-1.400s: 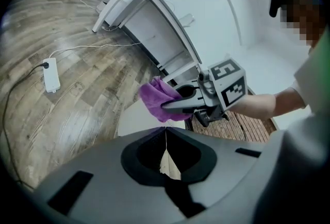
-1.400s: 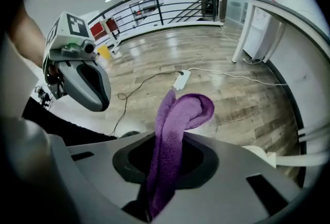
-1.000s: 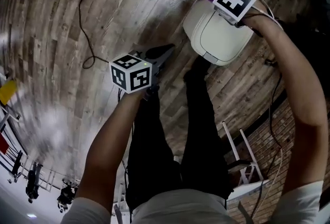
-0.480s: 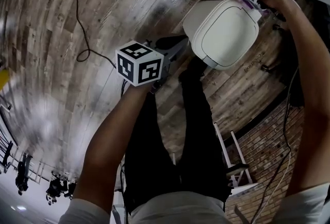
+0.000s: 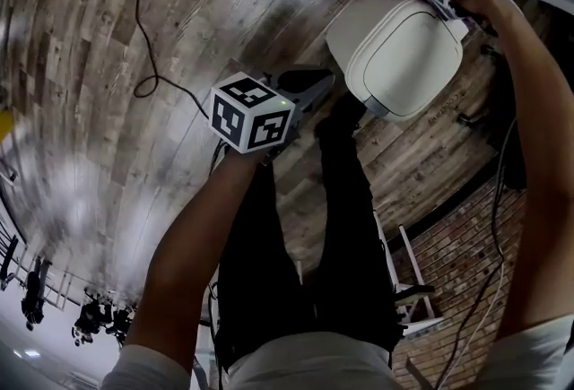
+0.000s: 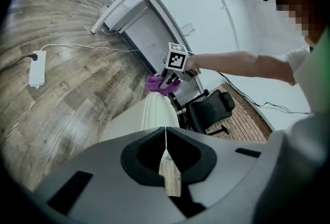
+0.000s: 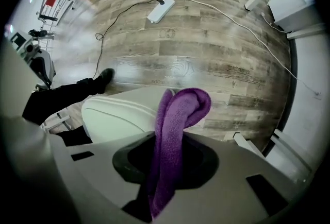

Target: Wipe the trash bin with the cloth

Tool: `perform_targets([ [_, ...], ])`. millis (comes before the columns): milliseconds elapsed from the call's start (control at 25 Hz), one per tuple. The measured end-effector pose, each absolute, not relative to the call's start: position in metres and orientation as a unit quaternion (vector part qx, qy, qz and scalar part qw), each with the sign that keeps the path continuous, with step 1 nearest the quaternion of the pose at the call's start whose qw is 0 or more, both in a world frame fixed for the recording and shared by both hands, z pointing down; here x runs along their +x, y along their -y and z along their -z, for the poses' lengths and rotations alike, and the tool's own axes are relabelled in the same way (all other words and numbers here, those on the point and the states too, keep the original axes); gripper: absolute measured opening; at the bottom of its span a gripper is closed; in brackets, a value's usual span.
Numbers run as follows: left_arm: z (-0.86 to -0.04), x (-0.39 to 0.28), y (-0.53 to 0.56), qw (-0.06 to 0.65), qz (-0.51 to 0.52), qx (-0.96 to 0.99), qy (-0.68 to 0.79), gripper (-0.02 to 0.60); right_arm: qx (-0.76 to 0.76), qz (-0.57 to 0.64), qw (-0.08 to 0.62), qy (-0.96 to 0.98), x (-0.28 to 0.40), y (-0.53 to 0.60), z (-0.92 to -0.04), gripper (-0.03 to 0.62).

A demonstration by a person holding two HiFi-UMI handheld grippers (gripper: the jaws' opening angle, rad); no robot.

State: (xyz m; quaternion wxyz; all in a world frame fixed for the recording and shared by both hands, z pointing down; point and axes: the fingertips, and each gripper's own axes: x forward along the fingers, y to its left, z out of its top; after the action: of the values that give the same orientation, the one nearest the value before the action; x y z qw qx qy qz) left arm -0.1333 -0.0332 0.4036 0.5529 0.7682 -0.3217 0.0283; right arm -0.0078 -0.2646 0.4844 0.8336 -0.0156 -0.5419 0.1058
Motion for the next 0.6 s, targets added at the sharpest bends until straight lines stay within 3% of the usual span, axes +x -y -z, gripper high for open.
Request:
perform_targets([
  [600,-0.41,-0.15,0.004,0.556,-0.041,0.767,0.317,0.005,-0.058,-0.134,0.818,0.556,-0.052,0.208,-0.488,0.075],
])
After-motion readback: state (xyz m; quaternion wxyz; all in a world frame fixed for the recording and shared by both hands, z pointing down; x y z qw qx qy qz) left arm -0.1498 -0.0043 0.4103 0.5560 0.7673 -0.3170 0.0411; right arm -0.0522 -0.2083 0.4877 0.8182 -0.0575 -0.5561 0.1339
